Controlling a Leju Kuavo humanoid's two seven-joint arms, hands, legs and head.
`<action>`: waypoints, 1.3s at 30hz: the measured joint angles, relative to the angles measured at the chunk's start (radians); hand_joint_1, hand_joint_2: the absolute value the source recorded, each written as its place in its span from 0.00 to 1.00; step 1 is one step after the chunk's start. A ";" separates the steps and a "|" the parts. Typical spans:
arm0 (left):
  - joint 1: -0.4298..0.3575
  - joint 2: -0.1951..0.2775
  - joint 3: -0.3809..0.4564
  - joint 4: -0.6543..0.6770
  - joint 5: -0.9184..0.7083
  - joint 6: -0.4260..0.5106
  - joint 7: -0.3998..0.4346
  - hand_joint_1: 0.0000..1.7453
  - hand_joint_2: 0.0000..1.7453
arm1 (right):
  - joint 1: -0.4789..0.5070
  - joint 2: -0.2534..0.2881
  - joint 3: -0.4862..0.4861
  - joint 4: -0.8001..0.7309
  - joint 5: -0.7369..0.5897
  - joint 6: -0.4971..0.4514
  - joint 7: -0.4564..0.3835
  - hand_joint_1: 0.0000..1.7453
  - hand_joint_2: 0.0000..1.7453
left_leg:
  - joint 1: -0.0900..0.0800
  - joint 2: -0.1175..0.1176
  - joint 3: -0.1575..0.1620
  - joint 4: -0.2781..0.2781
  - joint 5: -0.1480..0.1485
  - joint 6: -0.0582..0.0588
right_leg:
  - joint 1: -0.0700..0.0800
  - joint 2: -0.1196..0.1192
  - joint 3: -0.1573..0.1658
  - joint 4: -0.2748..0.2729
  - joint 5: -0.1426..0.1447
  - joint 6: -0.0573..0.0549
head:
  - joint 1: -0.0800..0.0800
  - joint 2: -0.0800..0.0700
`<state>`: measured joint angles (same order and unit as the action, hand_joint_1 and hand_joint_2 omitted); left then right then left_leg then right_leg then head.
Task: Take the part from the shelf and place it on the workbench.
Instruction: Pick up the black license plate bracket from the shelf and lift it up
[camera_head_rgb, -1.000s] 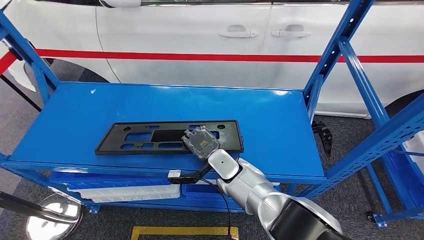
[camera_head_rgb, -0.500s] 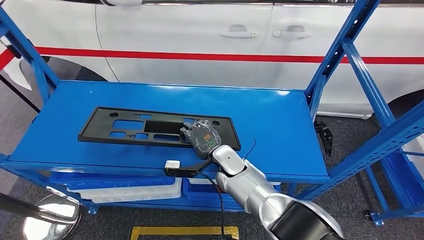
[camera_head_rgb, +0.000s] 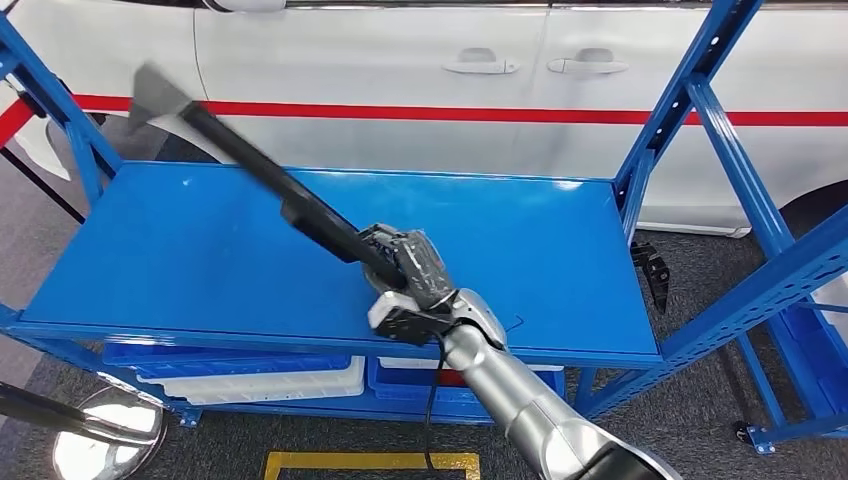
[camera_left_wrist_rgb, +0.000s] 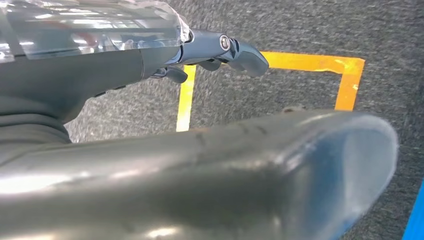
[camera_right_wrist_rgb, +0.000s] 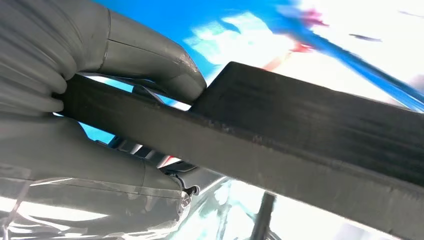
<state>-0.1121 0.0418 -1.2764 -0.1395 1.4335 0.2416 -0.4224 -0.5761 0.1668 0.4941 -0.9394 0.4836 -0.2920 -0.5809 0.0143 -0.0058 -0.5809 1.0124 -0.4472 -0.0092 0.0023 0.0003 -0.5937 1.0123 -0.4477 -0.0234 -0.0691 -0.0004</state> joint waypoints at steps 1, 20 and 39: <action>0.001 0.001 0.000 0.000 0.004 -0.002 -0.001 0.00 0.00 | 0.036 -0.020 -0.010 -0.097 -0.108 0.068 -0.027 1.00 1.00 | 0.000 0.000 -0.005 0.013 -0.012 -0.004 | -0.004 -0.001 0.002 -0.005 0.002 -0.005 | 0.000 0.000; -0.001 0.006 0.000 0.000 0.013 -0.016 -0.002 0.00 0.00 | 0.336 -0.208 -0.071 -0.877 -0.932 0.823 -0.037 1.00 1.00 | 0.004 0.002 0.009 -0.010 0.000 0.031 | -0.011 0.005 -0.088 0.223 -0.136 0.036 | 0.000 0.000; 0.000 0.012 0.000 0.001 0.017 0.010 0.023 0.00 0.00 | 0.376 -0.322 0.014 -0.792 -0.829 0.850 -0.042 1.00 1.00 | 0.001 0.000 -0.029 0.212 -0.148 -0.010 | -0.005 -0.002 -0.050 0.014 0.035 -0.014 | 0.000 0.000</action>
<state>-0.1123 0.0536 -1.2768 -0.1381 1.4508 0.2514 -0.3992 -0.2006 -0.1554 0.5083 -1.7314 -0.3449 0.5579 -0.6231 0.0157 -0.0058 -0.6097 1.2246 -0.5952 -0.0192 -0.0025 -0.0021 -0.6437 1.0262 -0.4126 -0.0372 -0.0694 -0.0004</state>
